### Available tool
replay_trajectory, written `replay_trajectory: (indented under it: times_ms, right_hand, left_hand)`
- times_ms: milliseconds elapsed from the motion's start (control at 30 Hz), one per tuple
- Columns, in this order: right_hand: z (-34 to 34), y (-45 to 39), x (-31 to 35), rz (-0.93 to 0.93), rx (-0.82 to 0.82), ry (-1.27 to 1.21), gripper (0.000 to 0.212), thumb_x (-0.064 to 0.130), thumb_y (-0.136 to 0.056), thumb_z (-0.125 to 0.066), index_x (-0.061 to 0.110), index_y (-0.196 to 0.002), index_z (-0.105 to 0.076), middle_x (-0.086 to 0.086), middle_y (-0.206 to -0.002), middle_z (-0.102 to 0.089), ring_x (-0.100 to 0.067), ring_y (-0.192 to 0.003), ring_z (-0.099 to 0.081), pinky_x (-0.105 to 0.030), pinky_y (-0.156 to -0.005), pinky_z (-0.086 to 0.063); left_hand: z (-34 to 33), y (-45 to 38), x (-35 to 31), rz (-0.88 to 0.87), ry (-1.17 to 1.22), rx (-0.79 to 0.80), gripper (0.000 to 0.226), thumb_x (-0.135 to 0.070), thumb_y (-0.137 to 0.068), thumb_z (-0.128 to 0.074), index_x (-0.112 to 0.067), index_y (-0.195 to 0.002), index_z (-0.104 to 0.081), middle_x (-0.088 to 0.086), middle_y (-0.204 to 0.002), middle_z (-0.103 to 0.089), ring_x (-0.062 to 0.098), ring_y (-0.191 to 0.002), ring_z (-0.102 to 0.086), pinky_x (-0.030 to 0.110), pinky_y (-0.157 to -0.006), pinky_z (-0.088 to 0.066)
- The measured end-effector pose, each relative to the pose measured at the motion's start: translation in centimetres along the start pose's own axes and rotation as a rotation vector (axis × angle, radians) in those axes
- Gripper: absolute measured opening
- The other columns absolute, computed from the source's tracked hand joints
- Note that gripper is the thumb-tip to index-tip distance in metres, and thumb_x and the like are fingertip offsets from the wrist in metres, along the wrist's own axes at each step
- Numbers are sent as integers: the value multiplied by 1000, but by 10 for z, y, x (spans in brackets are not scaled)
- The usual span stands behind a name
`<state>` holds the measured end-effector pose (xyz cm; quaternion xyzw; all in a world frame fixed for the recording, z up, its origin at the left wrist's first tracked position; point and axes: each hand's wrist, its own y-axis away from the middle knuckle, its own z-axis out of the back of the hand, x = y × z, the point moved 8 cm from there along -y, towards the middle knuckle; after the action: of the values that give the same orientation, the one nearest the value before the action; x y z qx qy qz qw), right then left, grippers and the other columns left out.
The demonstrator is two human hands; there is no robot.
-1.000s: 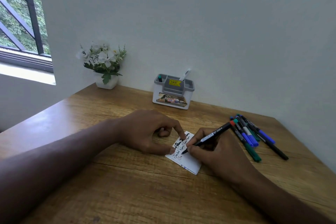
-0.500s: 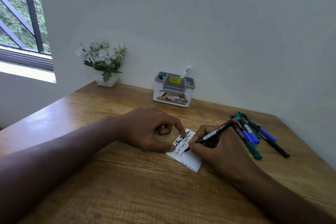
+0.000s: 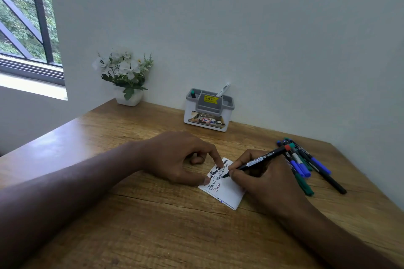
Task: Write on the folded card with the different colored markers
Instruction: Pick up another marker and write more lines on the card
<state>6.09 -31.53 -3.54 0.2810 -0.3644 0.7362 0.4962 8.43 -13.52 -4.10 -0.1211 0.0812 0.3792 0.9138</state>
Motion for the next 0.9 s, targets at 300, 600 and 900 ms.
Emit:
replay_trajectory:
  times_ms: [300, 600, 900]
  right_hand:
    - [-3, -1, 5, 39, 54, 42, 9, 15, -81, -79, 22, -75, -79, 18, -80, -78, 2, -82, -70, -13, -63, -55]
    - [-2, -3, 3, 23, 52, 50, 11, 15, -84, -79, 23, -77, -78, 22, -81, -77, 6, -81, -70, -9, -61, -53]
    - [-1, -4, -1, -4, 36, 38, 9, 17, -84, -79, 23, -78, -78, 16, -82, -78, 3, -81, -70, -11, -62, -55]
  left_hand:
    - [1, 1, 0, 5, -10, -18, 45, -61, -92, -70, -49, -133, -58, -8, -80, -56, 12, -76, -55, 37, -63, -44]
    - [1, 0, 2, 11, -3, -13, 46, -65, -91, -67, -51, -133, -56, -9, -81, -56, 9, -76, -55, 41, -66, -48]
    - [0, 0, 2, 3, -1, -22, 46, -65, -91, -68, -51, -133, -57, -10, -80, -55, 8, -75, -54, 35, -64, -43]
